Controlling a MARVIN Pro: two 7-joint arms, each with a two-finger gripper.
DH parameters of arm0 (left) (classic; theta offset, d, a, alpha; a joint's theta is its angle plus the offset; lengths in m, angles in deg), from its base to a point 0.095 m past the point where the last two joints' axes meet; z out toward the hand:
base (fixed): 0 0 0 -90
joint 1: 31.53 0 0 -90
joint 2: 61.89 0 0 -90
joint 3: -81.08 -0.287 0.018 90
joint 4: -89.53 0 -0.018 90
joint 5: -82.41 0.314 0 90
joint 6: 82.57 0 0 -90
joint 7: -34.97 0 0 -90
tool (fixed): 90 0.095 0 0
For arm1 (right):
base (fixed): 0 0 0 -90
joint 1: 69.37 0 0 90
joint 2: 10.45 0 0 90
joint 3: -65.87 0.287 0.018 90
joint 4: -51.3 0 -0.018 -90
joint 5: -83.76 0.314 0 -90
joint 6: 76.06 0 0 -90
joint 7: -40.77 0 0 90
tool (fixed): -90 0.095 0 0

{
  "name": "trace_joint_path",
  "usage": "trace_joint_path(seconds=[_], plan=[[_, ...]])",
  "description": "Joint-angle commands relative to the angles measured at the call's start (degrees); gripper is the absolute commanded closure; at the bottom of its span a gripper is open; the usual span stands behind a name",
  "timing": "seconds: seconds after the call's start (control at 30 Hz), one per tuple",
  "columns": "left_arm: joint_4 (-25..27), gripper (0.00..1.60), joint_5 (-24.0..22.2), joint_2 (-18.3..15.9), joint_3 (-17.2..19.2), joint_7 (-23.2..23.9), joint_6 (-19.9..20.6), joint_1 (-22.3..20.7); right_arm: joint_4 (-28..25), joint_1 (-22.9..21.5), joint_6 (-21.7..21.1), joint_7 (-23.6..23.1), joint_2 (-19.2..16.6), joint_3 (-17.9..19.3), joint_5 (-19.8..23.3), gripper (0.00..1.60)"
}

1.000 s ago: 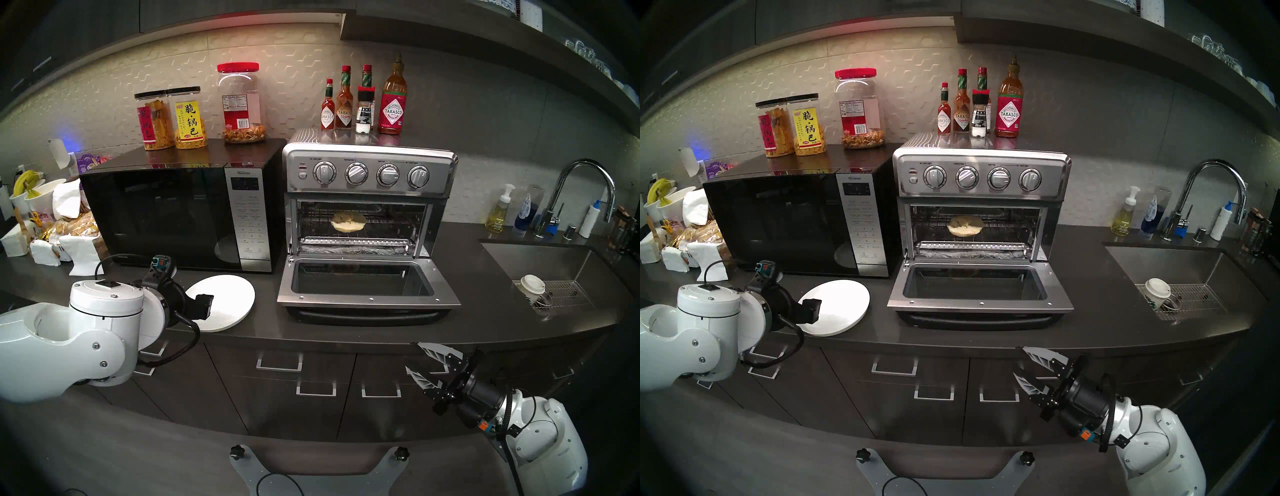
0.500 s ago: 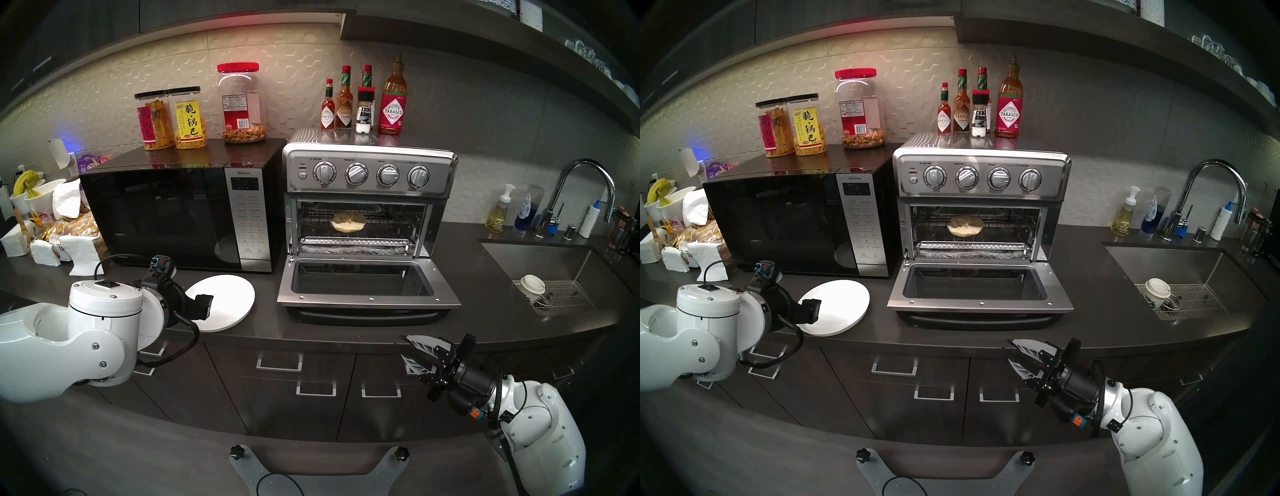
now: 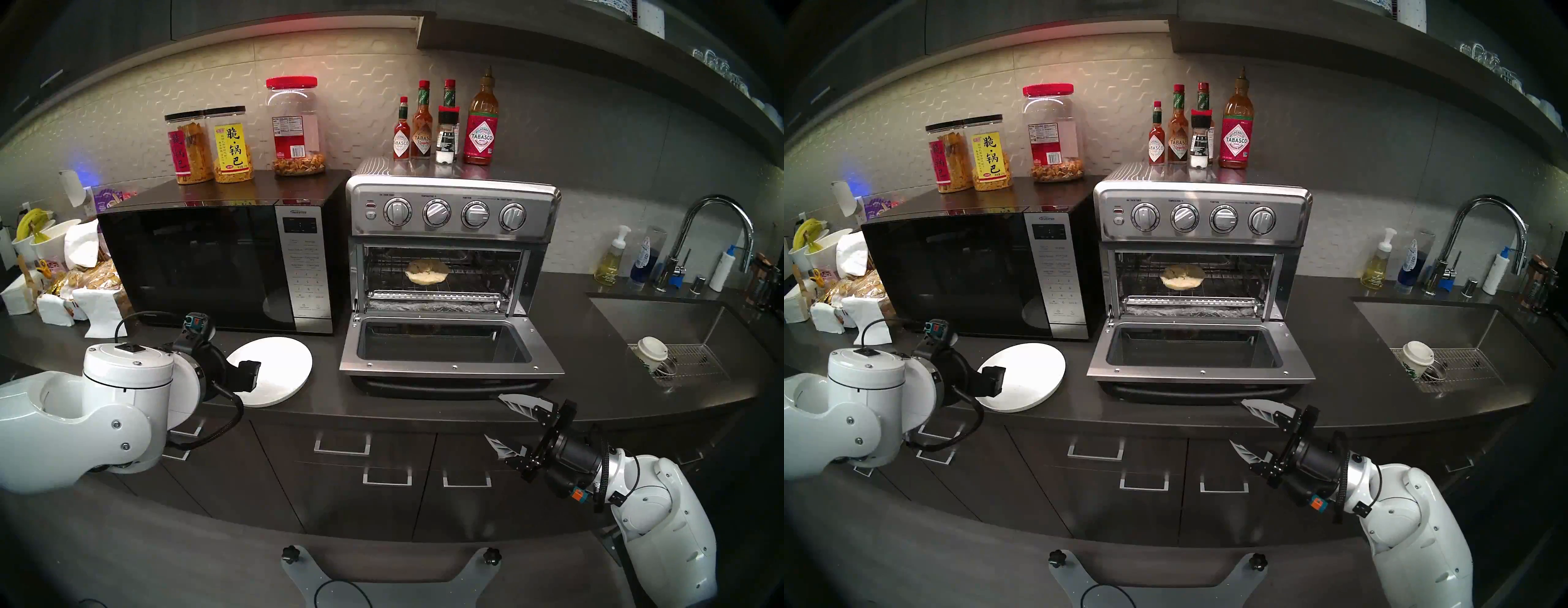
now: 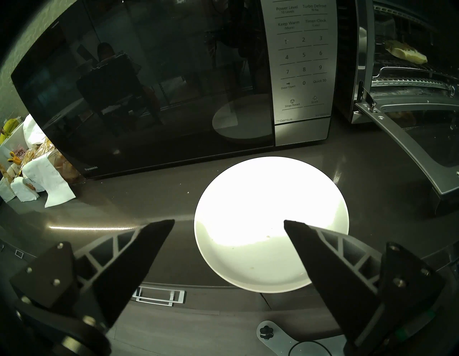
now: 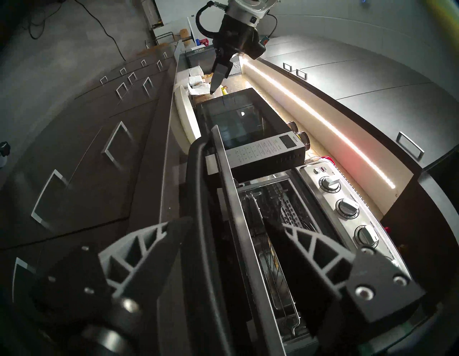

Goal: Open the oven and place the bagel inside on the rack

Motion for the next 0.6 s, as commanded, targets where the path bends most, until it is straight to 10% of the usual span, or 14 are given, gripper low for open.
trace_joint_path(seconds=[0.0,0.13,0.3,0.57], plan=[[0.4,0.00,0.3,0.1,2.2,0.2,-0.1,0.9,0.1,-2.4,0.0,-0.7,-1.6,-0.3,-0.2,0.51],[0.4,0.00,0.3,0.1,2.8,0.3,-0.1,1.5,0.1,-3.2,0.0,-1.2,-2.5,-0.7,-0.4,0.81],[0.4,0.00,0.3,0.1,3.5,0.5,-0.1,2.2,0.2,-4.7,0.0,-2.8,-4.1,-1.2,-1.1,0.36],[0.4,0.00,0.4,0.1,4.6,0.7,-0.1,3.4,1.5,-7.4,0.0,-4.8,-4.3,-3.0,-1.3,0.55]])
